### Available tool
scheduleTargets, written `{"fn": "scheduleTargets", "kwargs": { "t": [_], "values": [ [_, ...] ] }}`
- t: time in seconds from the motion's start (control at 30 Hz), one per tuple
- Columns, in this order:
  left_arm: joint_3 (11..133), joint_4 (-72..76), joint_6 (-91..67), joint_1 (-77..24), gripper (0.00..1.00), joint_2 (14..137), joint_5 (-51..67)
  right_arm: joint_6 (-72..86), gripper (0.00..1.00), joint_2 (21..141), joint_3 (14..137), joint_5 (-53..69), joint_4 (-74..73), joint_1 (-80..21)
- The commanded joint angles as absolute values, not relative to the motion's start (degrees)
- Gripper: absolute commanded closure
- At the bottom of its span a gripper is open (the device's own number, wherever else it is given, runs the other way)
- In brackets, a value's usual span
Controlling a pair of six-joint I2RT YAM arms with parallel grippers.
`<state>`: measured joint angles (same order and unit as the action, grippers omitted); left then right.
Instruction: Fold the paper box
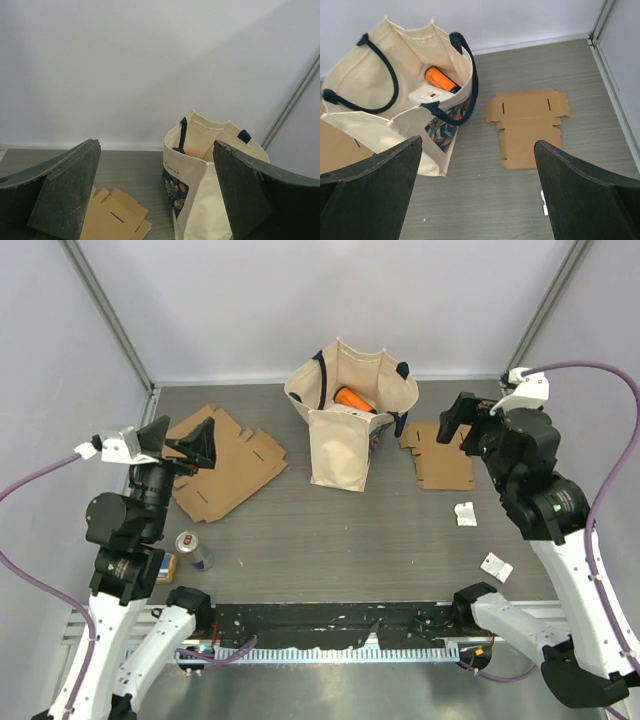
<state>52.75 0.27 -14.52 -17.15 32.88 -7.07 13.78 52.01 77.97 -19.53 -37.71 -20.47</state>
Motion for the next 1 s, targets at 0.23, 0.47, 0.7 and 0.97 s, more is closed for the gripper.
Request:
{"fn": "scheduleTargets", "kwargs": {
  "t": [0.23, 0.47, 0.7, 0.97],
  "values": [
    [52.38, 4.13, -15.03, -20.12, 0.01, 34.45, -4.31, 18.80, 0.00, 64.15, 75.95, -11.65, -32.89, -7.95],
    [52.56, 3.69, -15.03, -25.74, 0.01, 36.74, -3.87, 26.54, 0.01, 76.80, 71.45, 17.65, -20.75, 15.72],
    [53.17, 2.99, -14.77, -31.46, 0.01, 39.02, -3.08, 28.12, 0.12, 88.93, 69.96, 23.81, -12.84, 23.81],
    [53.44, 2.37, -13.89, -38.05, 0.00, 40.16, -3.69, 34.89, 0.18, 101.15, 64.07, 29.45, 3.51, 28.30]
  ]
}}
